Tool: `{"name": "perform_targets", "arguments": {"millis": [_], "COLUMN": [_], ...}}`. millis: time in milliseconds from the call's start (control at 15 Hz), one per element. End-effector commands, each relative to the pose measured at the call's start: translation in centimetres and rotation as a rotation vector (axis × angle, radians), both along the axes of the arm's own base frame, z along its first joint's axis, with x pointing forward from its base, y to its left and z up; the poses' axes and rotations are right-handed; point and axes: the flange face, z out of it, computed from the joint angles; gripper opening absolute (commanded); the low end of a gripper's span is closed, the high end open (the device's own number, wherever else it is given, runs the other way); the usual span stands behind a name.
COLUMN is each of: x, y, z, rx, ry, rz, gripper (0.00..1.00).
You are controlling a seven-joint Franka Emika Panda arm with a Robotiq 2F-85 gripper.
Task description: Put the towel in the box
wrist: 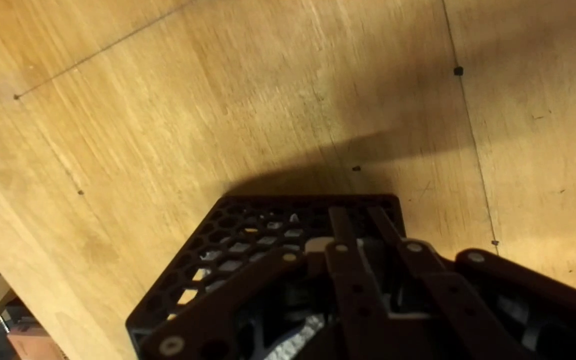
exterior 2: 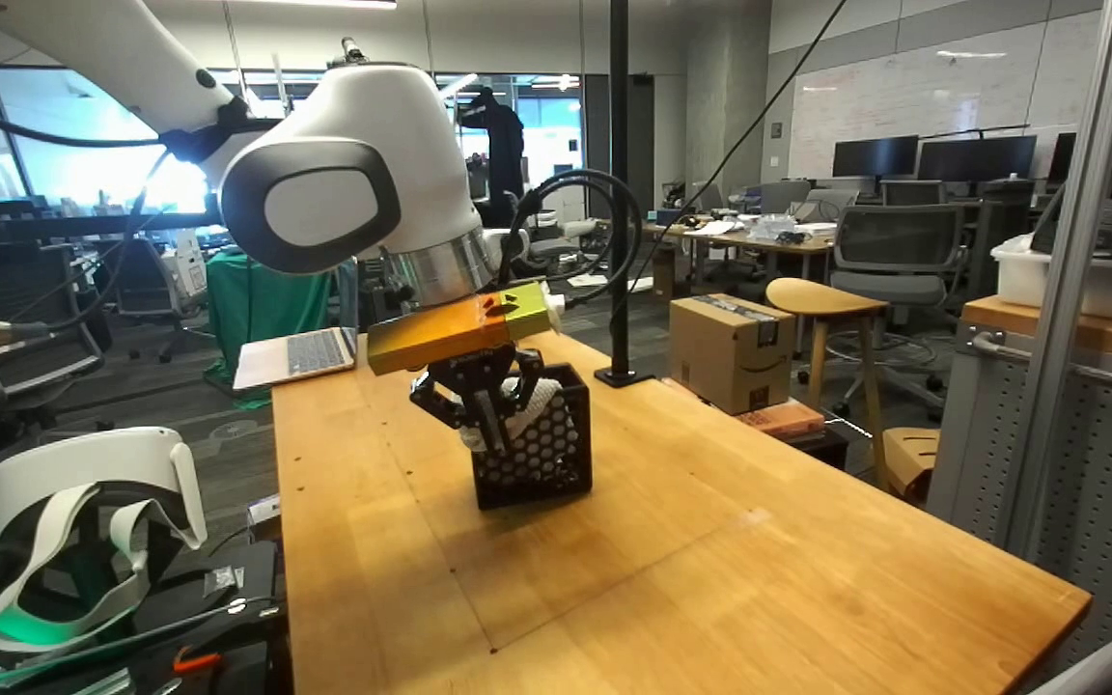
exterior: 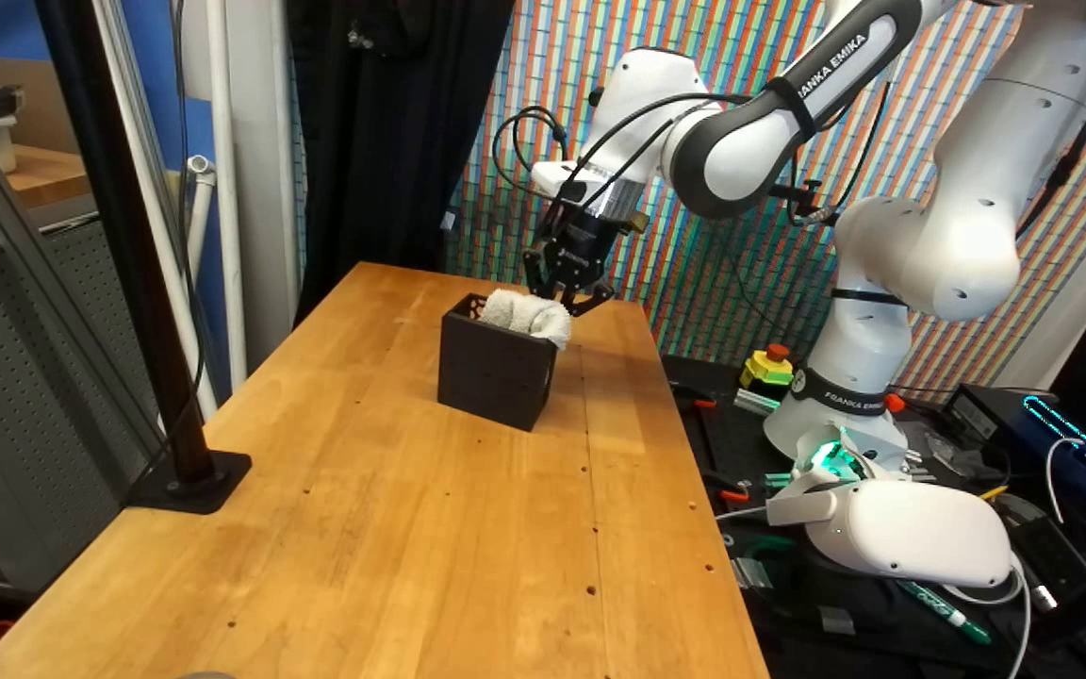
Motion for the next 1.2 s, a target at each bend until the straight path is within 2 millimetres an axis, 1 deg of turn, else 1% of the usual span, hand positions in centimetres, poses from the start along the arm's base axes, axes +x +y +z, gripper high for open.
{"name": "perform_targets", "arguments": {"millis": [0,467,867,1133], "x": [-1.2,-2.4,-3.2,-3.5], "y": [-0.1,0.1,1.2,2.2], "z": [1.1,2.1,4.7,6.0], "rx": [0.047,0.107,0.167,0.174], "ry": [-0.038,-0.071,-0.158,-0.192], "rz": [0.048,0.106,0.170,0.200], "gripper": [0.16,0.16,0.16,0.16]}}
